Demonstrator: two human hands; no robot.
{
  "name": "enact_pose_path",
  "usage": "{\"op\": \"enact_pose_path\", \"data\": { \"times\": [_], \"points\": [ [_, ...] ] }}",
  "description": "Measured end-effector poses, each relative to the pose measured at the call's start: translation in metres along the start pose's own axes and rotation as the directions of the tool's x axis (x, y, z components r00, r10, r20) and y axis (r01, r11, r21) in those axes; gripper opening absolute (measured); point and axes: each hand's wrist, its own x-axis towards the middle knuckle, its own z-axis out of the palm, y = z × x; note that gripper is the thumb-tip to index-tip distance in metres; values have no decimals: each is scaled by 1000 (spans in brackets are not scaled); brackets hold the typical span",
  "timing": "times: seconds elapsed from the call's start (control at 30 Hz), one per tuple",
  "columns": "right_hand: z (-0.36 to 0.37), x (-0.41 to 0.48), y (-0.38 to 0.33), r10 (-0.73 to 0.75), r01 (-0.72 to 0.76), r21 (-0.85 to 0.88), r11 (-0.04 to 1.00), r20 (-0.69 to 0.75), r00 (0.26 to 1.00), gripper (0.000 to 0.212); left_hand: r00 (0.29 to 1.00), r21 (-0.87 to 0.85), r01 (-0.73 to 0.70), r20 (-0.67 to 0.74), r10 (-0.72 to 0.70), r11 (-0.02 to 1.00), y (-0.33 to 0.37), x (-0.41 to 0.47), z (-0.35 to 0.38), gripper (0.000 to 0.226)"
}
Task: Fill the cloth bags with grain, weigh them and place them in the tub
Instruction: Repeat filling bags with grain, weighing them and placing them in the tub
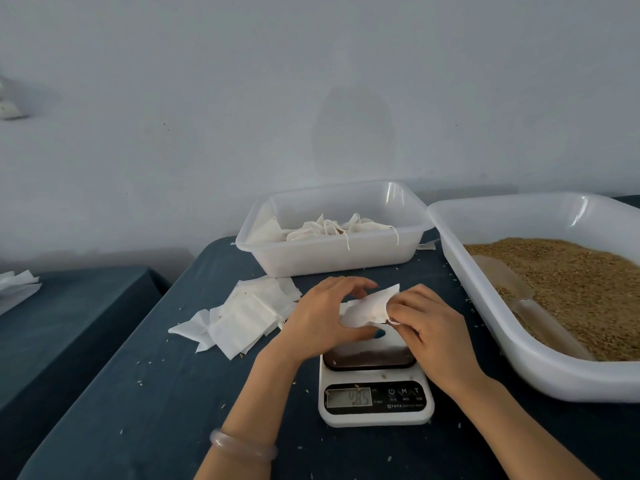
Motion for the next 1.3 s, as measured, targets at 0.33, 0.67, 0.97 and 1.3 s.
{"op": "enact_pose_path", "data": {
  "times": [0.33,0.67,0.97,1.3],
  "points": [
    [-2,1,-6,7,-7,3,1000,9,1000,23,997,88,-52,-59,57,995,-5,4,6,43],
    [-2,2,-10,18,-18,3,1000,-15,1000,23,998,43,43,-45,-41,998,-6,3,8,39],
    [-30,32,-42,149,-144,-190,971,14,989,22,951,5,215,-229,-208,977,-25,0,6,38],
    [-108,82,72,839,-345,-768,539,452,304,30,928,-10,271,-264,-264,962,-31,-5,6,31]
  ]
}}
